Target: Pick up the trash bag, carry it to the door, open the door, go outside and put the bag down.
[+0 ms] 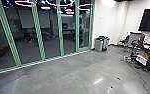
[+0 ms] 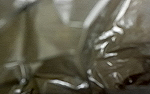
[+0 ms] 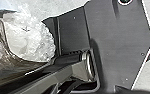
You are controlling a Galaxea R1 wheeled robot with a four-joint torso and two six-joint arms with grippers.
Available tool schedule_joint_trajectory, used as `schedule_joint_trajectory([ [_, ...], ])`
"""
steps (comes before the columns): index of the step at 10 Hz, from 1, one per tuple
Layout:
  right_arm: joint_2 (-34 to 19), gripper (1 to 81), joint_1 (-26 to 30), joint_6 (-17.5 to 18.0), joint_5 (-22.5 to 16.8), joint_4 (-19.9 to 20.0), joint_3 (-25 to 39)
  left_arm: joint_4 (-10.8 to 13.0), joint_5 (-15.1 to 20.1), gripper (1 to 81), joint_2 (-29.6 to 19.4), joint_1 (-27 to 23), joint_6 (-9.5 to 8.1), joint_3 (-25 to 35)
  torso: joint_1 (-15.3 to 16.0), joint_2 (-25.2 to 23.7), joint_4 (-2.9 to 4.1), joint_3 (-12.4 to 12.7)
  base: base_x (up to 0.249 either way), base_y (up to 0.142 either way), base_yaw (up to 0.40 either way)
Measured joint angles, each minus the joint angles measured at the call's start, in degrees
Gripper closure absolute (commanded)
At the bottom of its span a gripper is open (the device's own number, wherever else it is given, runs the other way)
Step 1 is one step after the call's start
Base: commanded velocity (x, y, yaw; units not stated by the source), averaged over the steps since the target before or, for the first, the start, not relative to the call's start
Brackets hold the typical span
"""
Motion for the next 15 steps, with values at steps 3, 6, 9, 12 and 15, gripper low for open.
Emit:
schedule_joint_trajectory([
  [3,-0.3,1.0,0.0,0.0,0.0,0.0,-0.1,0.0,0.1,81.1,0.3,0.0,0.01,0.1,0.0,0.0,0.00,0.0,0.150,-0.064,0.000],
  [6,-0.2,1.0,0.0,0.0,0.0,0.0,-0.1,0.0,0.1,81.1,0.3,0.0,0.01,0.1,0.0,0.0,0.00,0.0,0.152,-0.043,0.000],
  [9,-0.5,1.0,0.0,0.0,0.0,0.0,-0.1,0.0,0.1,81.1,0.4,0.1,0.01,0.0,0.0,0.0,0.00,0.0,0.153,0.000,0.000],
  [12,-0.3,1.0,0.0,0.0,0.0,0.0,-0.1,0.0,0.1,81.1,0.3,0.0,0.01,0.1,0.0,0.0,0.00,0.0,0.155,0.000,0.000],
  [15,-0.3,1.0,0.0,0.0,0.0,0.0,-0.1,0.0,0.1,81.1,0.3,0.0,0.00,0.0,0.0,0.0,0.00,0.0,0.155,-0.021,0.000],
])
